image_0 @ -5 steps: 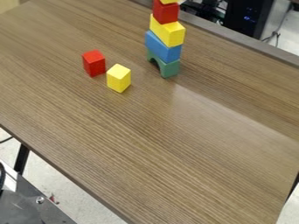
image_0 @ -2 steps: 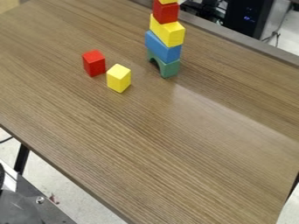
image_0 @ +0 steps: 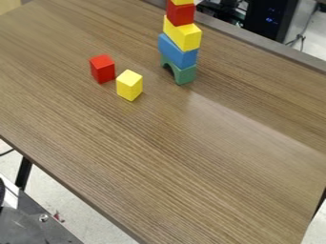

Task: Put yellow block on top of red block

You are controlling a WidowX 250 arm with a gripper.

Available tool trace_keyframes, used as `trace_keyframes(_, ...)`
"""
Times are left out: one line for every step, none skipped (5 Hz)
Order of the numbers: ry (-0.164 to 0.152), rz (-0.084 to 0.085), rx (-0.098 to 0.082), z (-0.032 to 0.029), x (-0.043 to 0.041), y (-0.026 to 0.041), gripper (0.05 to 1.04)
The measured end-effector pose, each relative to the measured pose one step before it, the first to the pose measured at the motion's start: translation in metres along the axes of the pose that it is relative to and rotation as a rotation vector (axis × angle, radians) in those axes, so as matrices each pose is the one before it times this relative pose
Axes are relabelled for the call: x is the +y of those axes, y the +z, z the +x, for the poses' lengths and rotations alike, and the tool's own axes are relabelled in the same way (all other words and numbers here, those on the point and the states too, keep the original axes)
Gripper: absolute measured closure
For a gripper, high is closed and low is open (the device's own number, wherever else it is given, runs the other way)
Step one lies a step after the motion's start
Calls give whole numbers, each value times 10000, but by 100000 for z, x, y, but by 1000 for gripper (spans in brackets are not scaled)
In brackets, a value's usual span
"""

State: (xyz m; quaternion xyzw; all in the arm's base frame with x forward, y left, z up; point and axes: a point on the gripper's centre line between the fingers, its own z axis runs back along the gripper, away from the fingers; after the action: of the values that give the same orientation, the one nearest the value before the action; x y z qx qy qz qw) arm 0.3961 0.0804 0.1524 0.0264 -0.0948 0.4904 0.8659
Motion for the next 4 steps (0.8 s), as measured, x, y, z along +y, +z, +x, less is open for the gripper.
trace_keyframes(1, 14, -21, -48, 3, -141, 85)
trace_keyframes(27, 36, 7, 33, 95, -7, 85)
trace_keyframes(-5, 15, 105, -128, 7, 148, 85)
trace_keyframes(66, -69, 77, 231, 20, 525, 85)
